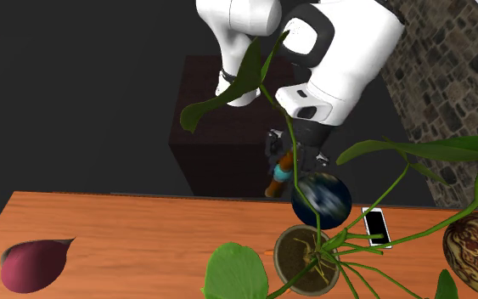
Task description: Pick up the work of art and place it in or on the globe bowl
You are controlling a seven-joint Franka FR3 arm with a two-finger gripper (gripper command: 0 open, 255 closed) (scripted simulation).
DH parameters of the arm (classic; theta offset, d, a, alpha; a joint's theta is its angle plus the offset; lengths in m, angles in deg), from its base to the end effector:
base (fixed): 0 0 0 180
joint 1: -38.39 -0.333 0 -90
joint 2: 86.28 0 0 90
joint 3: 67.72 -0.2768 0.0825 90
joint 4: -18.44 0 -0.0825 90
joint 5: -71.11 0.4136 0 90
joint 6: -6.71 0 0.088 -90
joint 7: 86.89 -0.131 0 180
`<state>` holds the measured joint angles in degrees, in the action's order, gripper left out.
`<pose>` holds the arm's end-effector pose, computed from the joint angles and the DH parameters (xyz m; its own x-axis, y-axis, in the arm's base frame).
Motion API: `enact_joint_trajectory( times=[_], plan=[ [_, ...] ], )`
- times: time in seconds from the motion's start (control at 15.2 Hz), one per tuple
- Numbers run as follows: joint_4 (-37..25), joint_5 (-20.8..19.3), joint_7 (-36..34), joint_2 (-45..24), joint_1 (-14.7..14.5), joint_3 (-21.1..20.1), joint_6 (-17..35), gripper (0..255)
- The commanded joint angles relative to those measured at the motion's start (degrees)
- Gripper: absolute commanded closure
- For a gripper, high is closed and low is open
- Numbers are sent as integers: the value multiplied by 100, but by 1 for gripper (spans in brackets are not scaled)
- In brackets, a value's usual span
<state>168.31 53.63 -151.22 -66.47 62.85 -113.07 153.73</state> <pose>0.4506 0.1417 0.2738 0.7909 -0.4294 0.4360 -0.5146 -0.8523 0.0941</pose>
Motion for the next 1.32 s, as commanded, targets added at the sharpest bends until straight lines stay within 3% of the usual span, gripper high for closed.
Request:
enact_joint_trajectory(
  times=[0.0, 0.26, 0.53, 0.66, 0.79, 0.86, 0.92, 1.06, 1.25],
  plan=[
    [-160, -10, -303, -68, -33, -275, -182, 255],
    [-644, -179, -989, -371, 37, -953, -614, 255],
    [-1247, -616, -1803, -900, 282, -1764, -1128, 255],
    [-1603, -1039, -2325, -1342, 479, -2258, -1471, 255],
    [-2018, -1778, -3036, -2090, 604, -2746, -1992, 255],
    [-2248, -2236, -3432, -2585, 484, -2851, -2343, 255],
    [-2571, -2740, -3868, -3196, 119, -2808, -2812, 255],
    [-2527, -2832, -3968, -3253, -211, -2456, -2716, 255],
    [-2488, -3119, -4207, -3492, -439, -2232, -2679, 255]
  ],
)
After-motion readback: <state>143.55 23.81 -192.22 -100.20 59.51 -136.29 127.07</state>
